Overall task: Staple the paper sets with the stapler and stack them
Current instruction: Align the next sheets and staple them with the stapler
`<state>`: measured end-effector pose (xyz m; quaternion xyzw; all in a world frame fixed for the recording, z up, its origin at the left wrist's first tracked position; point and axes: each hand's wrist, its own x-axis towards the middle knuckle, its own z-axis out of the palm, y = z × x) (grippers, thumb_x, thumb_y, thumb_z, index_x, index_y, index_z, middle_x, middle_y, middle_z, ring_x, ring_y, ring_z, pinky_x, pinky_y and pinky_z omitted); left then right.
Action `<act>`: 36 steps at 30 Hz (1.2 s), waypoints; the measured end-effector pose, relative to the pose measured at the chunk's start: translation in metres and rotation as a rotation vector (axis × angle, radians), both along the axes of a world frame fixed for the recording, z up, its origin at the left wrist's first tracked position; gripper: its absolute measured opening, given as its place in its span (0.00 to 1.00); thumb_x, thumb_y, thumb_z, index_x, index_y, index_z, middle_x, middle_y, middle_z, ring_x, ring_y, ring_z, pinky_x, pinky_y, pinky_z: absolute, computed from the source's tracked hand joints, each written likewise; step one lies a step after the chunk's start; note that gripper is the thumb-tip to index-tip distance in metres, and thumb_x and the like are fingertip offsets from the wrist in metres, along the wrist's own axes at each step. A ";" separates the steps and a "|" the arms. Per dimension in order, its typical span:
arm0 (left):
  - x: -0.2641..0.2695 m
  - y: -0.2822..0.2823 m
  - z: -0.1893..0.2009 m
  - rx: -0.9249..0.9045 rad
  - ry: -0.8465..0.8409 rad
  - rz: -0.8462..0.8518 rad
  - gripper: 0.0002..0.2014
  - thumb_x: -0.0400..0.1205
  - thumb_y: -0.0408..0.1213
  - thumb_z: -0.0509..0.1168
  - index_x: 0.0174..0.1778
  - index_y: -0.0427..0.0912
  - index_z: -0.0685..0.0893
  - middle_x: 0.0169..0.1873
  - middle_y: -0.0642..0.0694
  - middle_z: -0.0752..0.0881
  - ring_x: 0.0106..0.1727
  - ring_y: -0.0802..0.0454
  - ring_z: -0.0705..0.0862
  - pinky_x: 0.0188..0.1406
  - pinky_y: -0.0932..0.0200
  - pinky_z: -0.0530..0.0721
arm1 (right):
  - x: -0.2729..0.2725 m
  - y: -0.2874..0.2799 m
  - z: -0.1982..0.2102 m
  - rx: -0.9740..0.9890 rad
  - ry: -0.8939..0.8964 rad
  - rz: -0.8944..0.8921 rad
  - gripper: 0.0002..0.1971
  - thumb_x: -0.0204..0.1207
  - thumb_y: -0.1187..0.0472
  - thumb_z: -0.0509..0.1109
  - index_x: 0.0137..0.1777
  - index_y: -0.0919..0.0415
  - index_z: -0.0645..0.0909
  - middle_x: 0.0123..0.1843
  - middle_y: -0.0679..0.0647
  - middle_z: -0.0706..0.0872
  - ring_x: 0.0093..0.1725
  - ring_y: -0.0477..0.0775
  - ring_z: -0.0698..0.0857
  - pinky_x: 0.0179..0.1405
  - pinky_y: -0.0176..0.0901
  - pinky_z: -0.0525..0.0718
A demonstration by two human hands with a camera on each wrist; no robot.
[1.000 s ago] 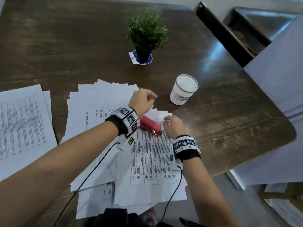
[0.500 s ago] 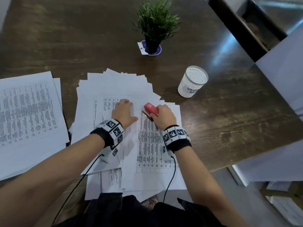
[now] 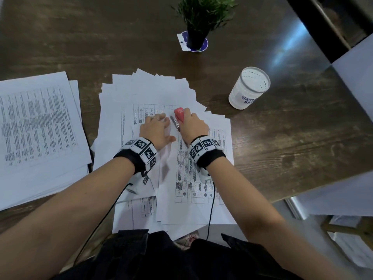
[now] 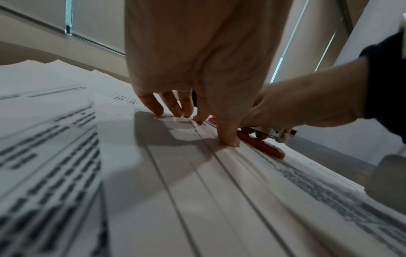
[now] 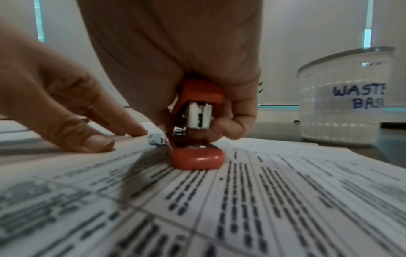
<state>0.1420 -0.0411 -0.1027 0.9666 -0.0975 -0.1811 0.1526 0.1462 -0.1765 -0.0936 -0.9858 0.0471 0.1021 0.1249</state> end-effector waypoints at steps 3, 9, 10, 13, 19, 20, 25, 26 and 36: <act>0.001 0.001 0.000 0.017 -0.002 -0.014 0.37 0.77 0.62 0.67 0.80 0.48 0.69 0.82 0.48 0.63 0.78 0.39 0.63 0.71 0.41 0.71 | 0.002 0.005 0.003 -0.044 0.014 -0.010 0.22 0.87 0.47 0.54 0.71 0.65 0.66 0.62 0.63 0.83 0.59 0.68 0.84 0.49 0.53 0.79; 0.002 0.002 0.005 0.011 0.024 0.001 0.36 0.76 0.61 0.68 0.78 0.48 0.71 0.80 0.50 0.65 0.76 0.41 0.64 0.69 0.43 0.72 | 0.011 -0.004 0.008 -0.082 0.045 0.026 0.22 0.86 0.45 0.55 0.70 0.60 0.67 0.59 0.62 0.84 0.57 0.66 0.84 0.44 0.50 0.74; 0.002 0.001 0.006 0.015 0.028 0.003 0.36 0.77 0.60 0.68 0.79 0.48 0.71 0.80 0.50 0.65 0.76 0.41 0.64 0.69 0.44 0.72 | 0.013 -0.005 0.007 -0.090 0.045 0.032 0.20 0.85 0.46 0.56 0.69 0.60 0.67 0.58 0.61 0.84 0.56 0.66 0.84 0.44 0.51 0.74; 0.002 -0.001 0.007 0.046 0.028 0.001 0.36 0.76 0.61 0.68 0.78 0.47 0.71 0.78 0.49 0.67 0.74 0.41 0.66 0.66 0.47 0.73 | 0.012 -0.001 -0.003 -0.104 0.035 -0.014 0.18 0.86 0.52 0.58 0.70 0.61 0.66 0.59 0.61 0.84 0.56 0.66 0.85 0.42 0.49 0.72; 0.003 -0.003 0.011 0.046 0.018 0.012 0.34 0.75 0.60 0.71 0.74 0.46 0.75 0.77 0.50 0.68 0.73 0.42 0.67 0.65 0.48 0.73 | 0.013 0.013 -0.008 -0.081 0.026 -0.086 0.21 0.87 0.47 0.55 0.68 0.64 0.66 0.58 0.63 0.85 0.56 0.66 0.85 0.41 0.49 0.71; 0.003 -0.003 0.010 0.040 0.017 0.013 0.34 0.75 0.59 0.71 0.75 0.46 0.75 0.77 0.50 0.68 0.73 0.42 0.67 0.66 0.48 0.72 | 0.016 0.010 -0.009 -0.099 0.022 -0.060 0.19 0.87 0.50 0.56 0.69 0.63 0.66 0.58 0.62 0.85 0.55 0.66 0.85 0.41 0.49 0.72; 0.004 -0.004 0.011 0.041 0.025 0.007 0.35 0.76 0.59 0.70 0.76 0.47 0.73 0.78 0.49 0.67 0.74 0.41 0.66 0.67 0.46 0.71 | 0.024 0.000 -0.013 -0.173 -0.009 0.041 0.14 0.86 0.57 0.59 0.68 0.59 0.67 0.60 0.58 0.83 0.53 0.66 0.86 0.37 0.48 0.71; 0.004 -0.004 0.012 0.043 0.025 0.005 0.35 0.76 0.59 0.70 0.76 0.47 0.73 0.78 0.49 0.66 0.74 0.41 0.65 0.68 0.46 0.71 | 0.024 0.000 -0.012 -0.176 -0.016 0.047 0.14 0.86 0.57 0.59 0.68 0.58 0.67 0.59 0.57 0.83 0.53 0.66 0.86 0.37 0.48 0.71; 0.004 -0.005 0.008 0.016 0.033 0.047 0.26 0.77 0.53 0.70 0.70 0.49 0.77 0.75 0.51 0.68 0.72 0.42 0.66 0.61 0.49 0.71 | 0.024 0.007 -0.013 -0.153 -0.024 -0.019 0.16 0.87 0.49 0.56 0.66 0.61 0.68 0.56 0.60 0.86 0.52 0.65 0.86 0.38 0.48 0.71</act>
